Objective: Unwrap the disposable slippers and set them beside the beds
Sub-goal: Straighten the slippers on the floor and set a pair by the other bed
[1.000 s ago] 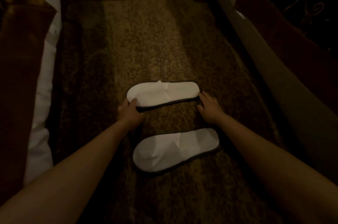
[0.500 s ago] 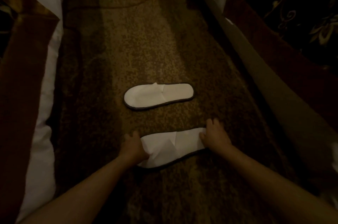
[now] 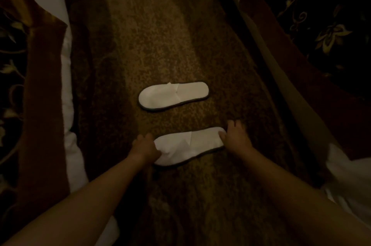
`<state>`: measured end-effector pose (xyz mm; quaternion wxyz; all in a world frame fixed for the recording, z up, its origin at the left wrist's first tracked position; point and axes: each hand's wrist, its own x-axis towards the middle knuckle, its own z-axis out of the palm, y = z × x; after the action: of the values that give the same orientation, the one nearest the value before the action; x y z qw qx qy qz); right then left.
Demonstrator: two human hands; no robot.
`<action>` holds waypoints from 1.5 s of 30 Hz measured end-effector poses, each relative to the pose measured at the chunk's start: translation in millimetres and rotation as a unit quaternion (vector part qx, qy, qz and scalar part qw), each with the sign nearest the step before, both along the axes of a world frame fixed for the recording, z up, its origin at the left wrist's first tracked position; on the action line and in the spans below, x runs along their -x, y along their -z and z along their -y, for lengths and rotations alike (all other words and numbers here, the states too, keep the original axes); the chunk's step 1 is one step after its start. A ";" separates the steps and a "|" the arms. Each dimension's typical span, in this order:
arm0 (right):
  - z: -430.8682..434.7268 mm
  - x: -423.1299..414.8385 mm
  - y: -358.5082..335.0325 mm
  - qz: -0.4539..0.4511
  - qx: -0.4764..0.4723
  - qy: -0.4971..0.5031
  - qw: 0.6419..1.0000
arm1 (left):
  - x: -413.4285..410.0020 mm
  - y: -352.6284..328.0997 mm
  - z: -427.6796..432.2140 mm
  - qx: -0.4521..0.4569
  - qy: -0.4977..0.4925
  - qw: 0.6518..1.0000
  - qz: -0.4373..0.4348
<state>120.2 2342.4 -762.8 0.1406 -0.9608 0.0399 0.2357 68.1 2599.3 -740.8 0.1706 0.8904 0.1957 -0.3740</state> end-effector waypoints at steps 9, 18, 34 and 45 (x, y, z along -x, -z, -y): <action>15.9 32.4 -210.8 -0.077 0.001 -0.006 0.997 | 3.7 -206.4 23.1 -0.003 0.127 0.992 0.005; 58.7 68.2 -454.7 -0.023 -0.027 0.059 0.998 | 2.1 -446.7 61.5 -0.005 0.171 0.984 0.052; 208.9 233.3 -692.2 0.012 -0.021 0.289 0.957 | 70.9 -680.8 277.9 0.025 0.421 0.907 0.023; 378.7 303.3 -756.3 0.008 -0.006 0.388 0.922 | 107.3 -741.7 487.3 0.035 0.544 0.832 0.104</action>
<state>-183.1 1963.7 -6.5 0.2269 -0.8711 0.4072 0.1547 -39.2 2112.0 1.0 -0.0103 0.8800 -0.3529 -0.3178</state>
